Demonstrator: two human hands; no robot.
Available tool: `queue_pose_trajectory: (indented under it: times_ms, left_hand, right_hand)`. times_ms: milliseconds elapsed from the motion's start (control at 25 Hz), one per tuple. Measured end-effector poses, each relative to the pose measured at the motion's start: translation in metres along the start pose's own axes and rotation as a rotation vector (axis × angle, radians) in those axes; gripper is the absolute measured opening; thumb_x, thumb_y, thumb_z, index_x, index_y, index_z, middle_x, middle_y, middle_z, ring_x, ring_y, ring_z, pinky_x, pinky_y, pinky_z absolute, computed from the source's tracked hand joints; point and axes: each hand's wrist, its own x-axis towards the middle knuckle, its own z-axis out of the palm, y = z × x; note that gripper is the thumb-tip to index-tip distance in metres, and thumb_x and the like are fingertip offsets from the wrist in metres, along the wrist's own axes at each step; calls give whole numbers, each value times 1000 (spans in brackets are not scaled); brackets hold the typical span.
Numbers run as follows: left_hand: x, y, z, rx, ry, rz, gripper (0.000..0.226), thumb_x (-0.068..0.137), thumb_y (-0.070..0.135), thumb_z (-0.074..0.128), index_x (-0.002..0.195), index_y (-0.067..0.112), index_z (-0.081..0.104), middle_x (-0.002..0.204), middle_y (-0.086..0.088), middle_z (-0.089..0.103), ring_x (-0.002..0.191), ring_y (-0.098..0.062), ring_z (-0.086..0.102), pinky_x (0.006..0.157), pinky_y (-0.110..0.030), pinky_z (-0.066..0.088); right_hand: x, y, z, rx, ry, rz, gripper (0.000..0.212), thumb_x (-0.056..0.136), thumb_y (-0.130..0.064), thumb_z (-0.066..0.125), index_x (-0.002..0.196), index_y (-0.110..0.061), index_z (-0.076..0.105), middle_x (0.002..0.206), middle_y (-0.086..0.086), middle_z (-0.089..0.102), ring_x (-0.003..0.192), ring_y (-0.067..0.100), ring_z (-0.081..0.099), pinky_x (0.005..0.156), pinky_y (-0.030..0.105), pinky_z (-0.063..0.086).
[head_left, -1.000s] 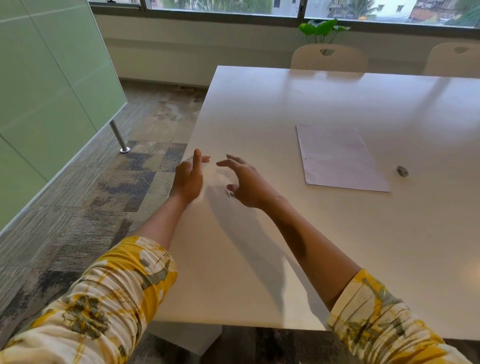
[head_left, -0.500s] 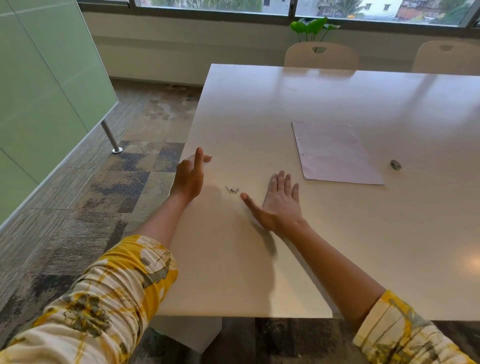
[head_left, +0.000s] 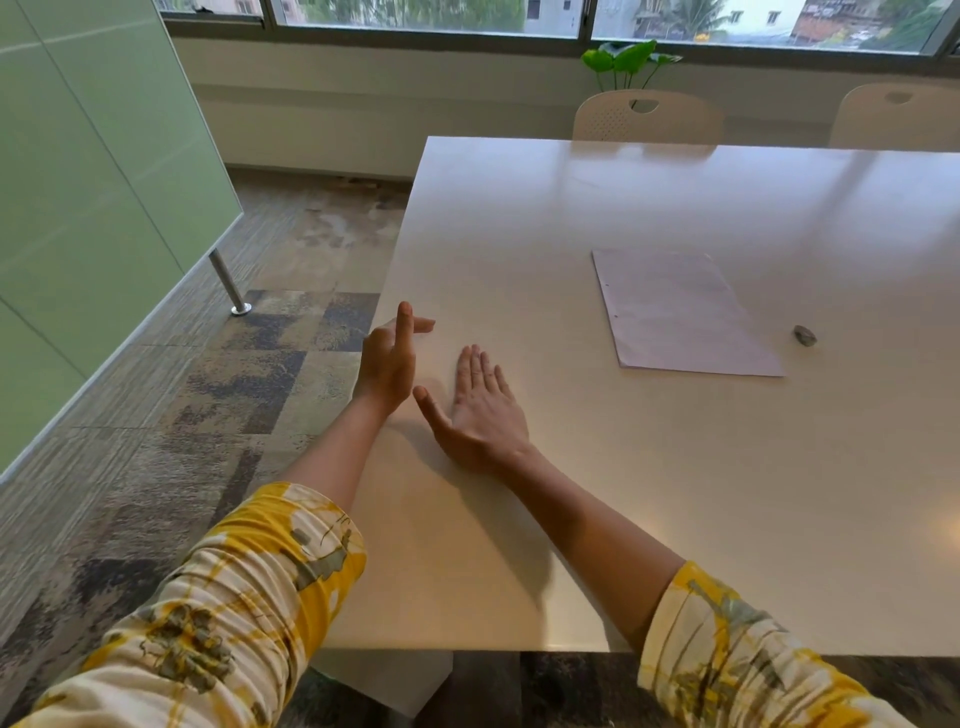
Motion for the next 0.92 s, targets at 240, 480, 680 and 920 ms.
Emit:
queue_pose_trajectory:
  times_ms: [240,480,680,920]
  left_hand:
    - [-1,-3,0,-62,22,-31,67,106,50,19,115,10,72,117,-2,71,115,-16,61,103,-32,42]
    - [0,-2,0,-71,52,-38,70,103,52,18,113,9,73,115,-3,72,114,-16,62,104,-32,43]
    - [1,-2,0,-77,47,-29,74,98,56,18,112,9,73,113,-3,73,112,-14,63,100,-28,43]
    - [3,-3,1,-40,50,-20,74,99,54,18,113,7,73,114,-3,72,110,-12,62,88,-8,36]
  right_hand:
    - [1,-7,-18,745,-21,25,74,102,-59,13,156,-11,23,161,8,27,145,23,32,119,39,24]
    - [11,37,-51,742,412,-28,25,97,-3,56,112,-13,73,108,2,73,97,12,67,93,28,52]
    - [28,81,-48,38,206,72,67,103,-51,33,156,-10,22,164,7,14,152,24,9,124,37,4]
    - [37,65,-34,-31,-15,74,94,91,-75,3,156,-8,-10,164,8,-15,151,18,-14,121,32,-10]
